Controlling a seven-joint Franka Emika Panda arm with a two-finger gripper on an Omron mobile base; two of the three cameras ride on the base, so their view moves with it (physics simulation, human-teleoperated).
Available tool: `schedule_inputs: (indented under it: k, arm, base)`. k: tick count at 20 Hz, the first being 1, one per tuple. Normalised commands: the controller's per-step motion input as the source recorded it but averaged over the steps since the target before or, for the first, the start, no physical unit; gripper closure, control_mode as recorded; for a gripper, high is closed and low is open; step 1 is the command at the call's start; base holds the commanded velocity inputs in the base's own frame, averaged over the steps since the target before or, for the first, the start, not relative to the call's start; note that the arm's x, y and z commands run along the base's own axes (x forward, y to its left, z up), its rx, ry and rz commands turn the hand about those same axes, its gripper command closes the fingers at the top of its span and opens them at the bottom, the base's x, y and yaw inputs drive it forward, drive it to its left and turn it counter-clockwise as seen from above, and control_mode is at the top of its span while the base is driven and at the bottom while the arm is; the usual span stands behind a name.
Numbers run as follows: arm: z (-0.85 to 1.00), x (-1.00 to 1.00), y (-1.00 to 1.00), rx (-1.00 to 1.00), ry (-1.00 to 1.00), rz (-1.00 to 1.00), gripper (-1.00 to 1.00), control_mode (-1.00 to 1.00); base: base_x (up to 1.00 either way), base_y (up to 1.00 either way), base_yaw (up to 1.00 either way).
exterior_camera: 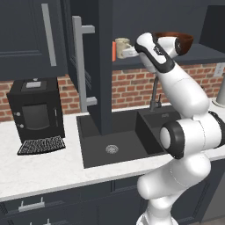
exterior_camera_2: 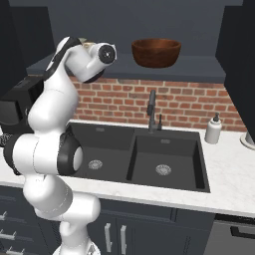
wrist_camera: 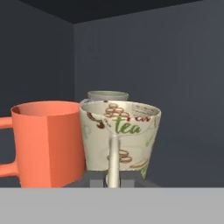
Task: Gather all objects into one cabinet and sort the glasses and bowls to opposite sides.
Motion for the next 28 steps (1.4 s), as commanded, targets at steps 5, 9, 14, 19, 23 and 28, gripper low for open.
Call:
schedule_inputs:
  k: [5,9,14,19,23,28]
  arm:
    - [0.00,0.01,0.06,0.00,0.00,0.00,-1.00,-1.00]
    - [0.00,0.00,0.00,0.00,0.00,0.00,-1.00,-1.00]
    - [0.00,-0.11,-0.07,0.00,0.00,0.00,-1.00,-1.00]
    - [0.05,-0.56,-0.51,0.00,-0.01,-0.09,-1.00,-1.00]
    - [0.09,-0.69,-0.60,0.01,0.00,-0.11,-1.00,-1.00]
    - [0.14,-0.92,-0.46,0.00,0.00,-0.15,-1.00,-1.00]
  base:
    - [0.00,0.00,0.00]
    - [0.00,0.00,0.00]
    - [0.00,0.00,0.00]
    - [0.00,0.00,0.00]
    - [0.00,0.00,0.00]
    - [0.00,0.00,0.00]
